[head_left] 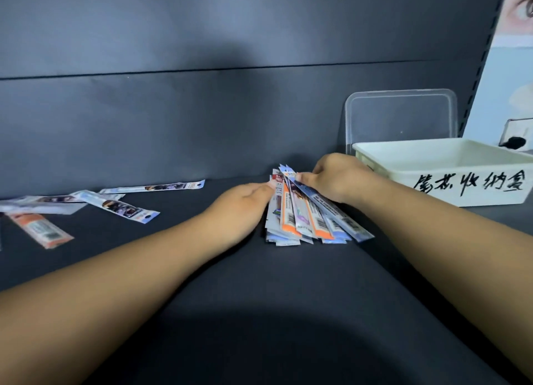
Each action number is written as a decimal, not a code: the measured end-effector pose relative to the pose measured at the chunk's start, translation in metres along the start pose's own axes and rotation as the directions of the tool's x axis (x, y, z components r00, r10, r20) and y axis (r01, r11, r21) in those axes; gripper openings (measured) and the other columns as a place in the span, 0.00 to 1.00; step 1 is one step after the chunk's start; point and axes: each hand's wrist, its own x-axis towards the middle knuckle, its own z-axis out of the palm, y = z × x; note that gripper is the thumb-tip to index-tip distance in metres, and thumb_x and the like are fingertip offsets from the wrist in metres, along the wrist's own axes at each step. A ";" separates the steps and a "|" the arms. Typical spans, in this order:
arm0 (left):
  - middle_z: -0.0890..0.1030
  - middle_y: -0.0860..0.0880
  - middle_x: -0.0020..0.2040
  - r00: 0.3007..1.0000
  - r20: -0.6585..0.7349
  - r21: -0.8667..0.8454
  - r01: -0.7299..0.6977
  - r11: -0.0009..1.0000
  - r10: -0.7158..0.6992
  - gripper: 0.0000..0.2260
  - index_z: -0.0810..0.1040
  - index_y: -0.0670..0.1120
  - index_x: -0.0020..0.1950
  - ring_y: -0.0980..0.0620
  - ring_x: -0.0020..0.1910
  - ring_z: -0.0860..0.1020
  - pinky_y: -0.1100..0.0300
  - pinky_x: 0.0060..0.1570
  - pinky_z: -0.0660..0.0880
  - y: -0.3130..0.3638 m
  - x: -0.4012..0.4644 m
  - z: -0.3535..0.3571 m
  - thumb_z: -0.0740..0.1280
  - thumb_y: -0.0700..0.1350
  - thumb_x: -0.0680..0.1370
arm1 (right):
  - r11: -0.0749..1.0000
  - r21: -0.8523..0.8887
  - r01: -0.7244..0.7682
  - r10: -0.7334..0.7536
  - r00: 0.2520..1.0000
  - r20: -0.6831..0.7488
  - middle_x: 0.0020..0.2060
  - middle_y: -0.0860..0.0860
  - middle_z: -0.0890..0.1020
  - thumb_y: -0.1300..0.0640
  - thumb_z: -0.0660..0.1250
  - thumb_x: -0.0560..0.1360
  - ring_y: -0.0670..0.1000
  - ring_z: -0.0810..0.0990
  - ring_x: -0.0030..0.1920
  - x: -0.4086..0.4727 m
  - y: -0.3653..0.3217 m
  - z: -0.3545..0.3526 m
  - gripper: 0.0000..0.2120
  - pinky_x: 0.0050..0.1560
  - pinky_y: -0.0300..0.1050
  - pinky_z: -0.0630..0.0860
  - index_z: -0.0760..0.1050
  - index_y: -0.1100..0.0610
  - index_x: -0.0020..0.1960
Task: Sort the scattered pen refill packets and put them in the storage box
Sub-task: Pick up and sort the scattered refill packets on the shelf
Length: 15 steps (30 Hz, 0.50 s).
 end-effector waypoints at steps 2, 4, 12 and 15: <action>0.76 0.56 0.55 0.999 0.014 -0.006 0.042 0.999 -0.042 0.16 0.77 0.50 0.59 0.58 0.58 0.72 0.70 0.55 0.64 -0.004 -0.010 -0.016 0.55 0.54 0.79 | 0.998 0.043 0.055 -0.054 0.998 -0.026 0.47 0.58 0.81 0.42 0.61 0.74 0.57 0.77 0.48 -0.009 -0.010 -0.005 0.22 0.43 0.42 0.69 0.79 0.60 0.49; 0.79 0.54 0.57 0.996 0.060 -0.038 0.067 0.997 -0.064 0.12 0.78 0.55 0.50 0.56 0.59 0.75 0.59 0.66 0.65 -0.012 -0.020 -0.036 0.56 0.57 0.78 | 0.980 0.142 0.136 -0.131 0.990 -0.044 0.43 0.57 0.82 0.43 0.61 0.74 0.56 0.78 0.46 -0.019 -0.023 -0.010 0.22 0.43 0.43 0.70 0.80 0.61 0.47; 0.84 0.59 0.39 0.991 -0.127 0.058 0.057 0.997 -0.049 0.13 0.81 0.52 0.40 0.60 0.43 0.79 0.72 0.50 0.70 -0.053 -0.076 -0.156 0.58 0.52 0.77 | 0.899 0.298 0.322 -0.380 0.910 0.164 0.38 0.49 0.80 0.43 0.64 0.73 0.49 0.76 0.40 -0.043 -0.113 0.001 0.15 0.39 0.38 0.70 0.79 0.55 0.42; 0.83 0.48 0.47 0.991 -0.115 0.423 0.110 0.900 -0.067 0.17 0.81 0.52 0.46 0.49 0.50 0.79 0.67 0.47 0.71 -0.080 -0.085 -0.201 0.55 0.58 0.76 | 0.910 0.190 0.368 -0.402 0.893 0.200 0.50 0.51 0.81 0.40 0.62 0.72 0.51 0.77 0.52 -0.032 -0.153 0.018 0.20 0.51 0.42 0.70 0.79 0.56 0.50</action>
